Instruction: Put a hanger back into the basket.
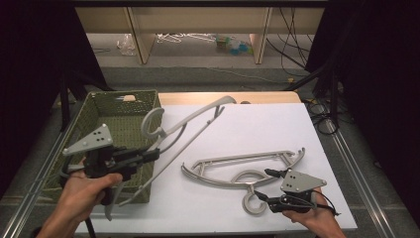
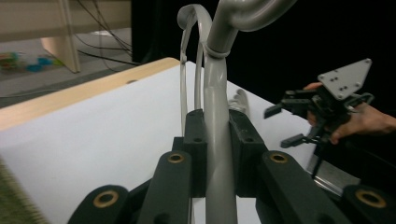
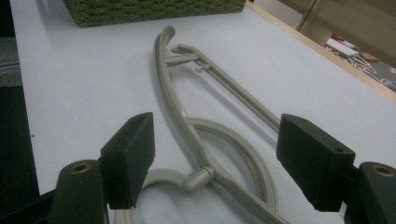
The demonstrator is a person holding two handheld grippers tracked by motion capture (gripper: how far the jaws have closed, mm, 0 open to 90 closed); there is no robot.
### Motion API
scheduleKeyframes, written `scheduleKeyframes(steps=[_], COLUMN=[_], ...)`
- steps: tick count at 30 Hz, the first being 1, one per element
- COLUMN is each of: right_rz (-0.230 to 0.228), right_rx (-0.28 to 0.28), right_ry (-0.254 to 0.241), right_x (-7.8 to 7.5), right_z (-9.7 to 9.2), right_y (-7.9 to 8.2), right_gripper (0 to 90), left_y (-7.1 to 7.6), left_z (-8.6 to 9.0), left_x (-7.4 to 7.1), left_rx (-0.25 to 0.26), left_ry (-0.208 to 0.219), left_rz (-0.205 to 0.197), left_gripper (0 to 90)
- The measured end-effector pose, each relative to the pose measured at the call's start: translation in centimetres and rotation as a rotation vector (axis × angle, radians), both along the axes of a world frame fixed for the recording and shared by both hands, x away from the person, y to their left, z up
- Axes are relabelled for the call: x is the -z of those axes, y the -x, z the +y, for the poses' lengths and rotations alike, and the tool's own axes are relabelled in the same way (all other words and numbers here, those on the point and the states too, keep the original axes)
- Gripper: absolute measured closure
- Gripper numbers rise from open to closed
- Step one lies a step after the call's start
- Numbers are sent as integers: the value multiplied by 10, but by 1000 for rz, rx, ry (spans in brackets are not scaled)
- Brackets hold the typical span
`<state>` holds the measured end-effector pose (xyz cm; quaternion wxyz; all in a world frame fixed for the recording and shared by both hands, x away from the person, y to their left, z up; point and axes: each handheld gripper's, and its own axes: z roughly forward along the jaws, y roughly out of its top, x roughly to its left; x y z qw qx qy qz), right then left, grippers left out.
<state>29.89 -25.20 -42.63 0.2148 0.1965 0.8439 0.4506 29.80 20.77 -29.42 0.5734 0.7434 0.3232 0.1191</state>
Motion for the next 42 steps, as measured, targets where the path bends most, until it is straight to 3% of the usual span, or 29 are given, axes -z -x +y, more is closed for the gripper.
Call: scheduleKeyframes(steps=[5, 13, 26, 32, 38, 42], right_rz=[-1, 7, 10, 14, 19, 26], right_rx=[3, 10, -5, 13, 7, 4], right_ry=[-5, -7, 15, -1, 3, 10], right_x=[1, 3, 4, 4, 5, 5], right_z=[0, 1, 1, 2, 1, 1], right_y=[-1, -2, -3, -2, -3, -3], right_gripper=[285, 259, 254, 254, 254, 254], left_y=[-12, -31, -58, -70, -82, -89], left_z=[27, 60, 102, 119, 134, 141], left_x=[-8, -4, 7, 14, 23, 31], left_rx=[-88, -171, -252, -284, -312, -321], left_ry=[-23, -38, -85, -112, -172, -183], left_rz=[-15, -3, 13, 18, 24, 47], left_gripper=[789, 789, 790, 790, 790, 789])
